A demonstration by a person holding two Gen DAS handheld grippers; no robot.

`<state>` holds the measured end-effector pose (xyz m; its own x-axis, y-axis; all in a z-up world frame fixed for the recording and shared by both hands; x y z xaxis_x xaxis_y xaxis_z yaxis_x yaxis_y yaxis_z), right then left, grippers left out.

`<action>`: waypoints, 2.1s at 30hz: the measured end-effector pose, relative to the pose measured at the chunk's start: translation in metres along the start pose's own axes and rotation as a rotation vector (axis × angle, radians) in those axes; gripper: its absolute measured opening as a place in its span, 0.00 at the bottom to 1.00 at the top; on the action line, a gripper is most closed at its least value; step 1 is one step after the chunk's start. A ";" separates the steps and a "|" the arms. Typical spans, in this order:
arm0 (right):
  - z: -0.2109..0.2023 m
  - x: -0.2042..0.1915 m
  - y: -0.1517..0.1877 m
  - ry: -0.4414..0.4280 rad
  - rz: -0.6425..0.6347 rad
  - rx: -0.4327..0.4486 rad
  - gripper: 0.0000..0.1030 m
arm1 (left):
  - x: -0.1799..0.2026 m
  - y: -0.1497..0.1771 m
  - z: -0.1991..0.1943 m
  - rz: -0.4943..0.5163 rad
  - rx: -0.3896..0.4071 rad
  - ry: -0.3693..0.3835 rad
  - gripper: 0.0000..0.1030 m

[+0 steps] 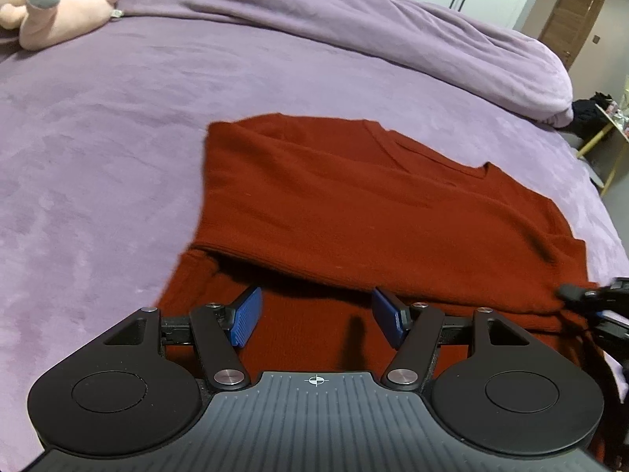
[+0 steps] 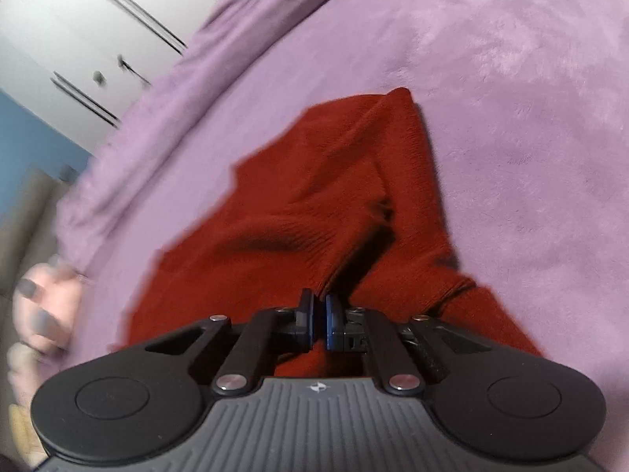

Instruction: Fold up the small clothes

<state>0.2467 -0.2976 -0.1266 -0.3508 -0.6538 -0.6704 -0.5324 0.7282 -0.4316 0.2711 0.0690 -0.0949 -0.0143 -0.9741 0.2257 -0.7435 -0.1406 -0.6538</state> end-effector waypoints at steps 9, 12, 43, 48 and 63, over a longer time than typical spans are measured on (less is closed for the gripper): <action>-0.034 0.007 0.006 0.096 -0.148 0.088 0.04 | -0.009 0.002 -0.003 0.007 -0.004 -0.080 0.66; -0.038 -0.008 0.003 0.057 -0.157 0.106 0.18 | -0.006 -0.005 -0.009 0.019 0.034 -0.092 0.66; -0.033 -0.056 0.007 0.204 -0.462 0.198 0.34 | 0.016 -0.041 0.014 0.092 0.087 -0.133 0.68; 0.030 -0.102 0.032 -0.050 -0.683 0.055 0.30 | 0.029 -0.040 0.060 0.155 0.035 -0.189 0.71; 0.026 -0.052 0.014 0.263 -0.756 0.157 0.10 | 0.017 -0.032 0.059 0.181 0.052 -0.223 0.95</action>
<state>0.2775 -0.2477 -0.1137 -0.1198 -0.9928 -0.0082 -0.5904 0.0779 -0.8034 0.3345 0.0462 -0.1129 0.0079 -0.9983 -0.0586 -0.7071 0.0358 -0.7062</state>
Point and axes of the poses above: each gripper's, at about its wrist camera, not at the fingertips, and z roughly the way its jaws point, x to its right, y to its underside, the point moved 2 cm from there along z, roughly the way its jaws point, and after that the axes turned 4 degrees about x, right-handed, at the moved point
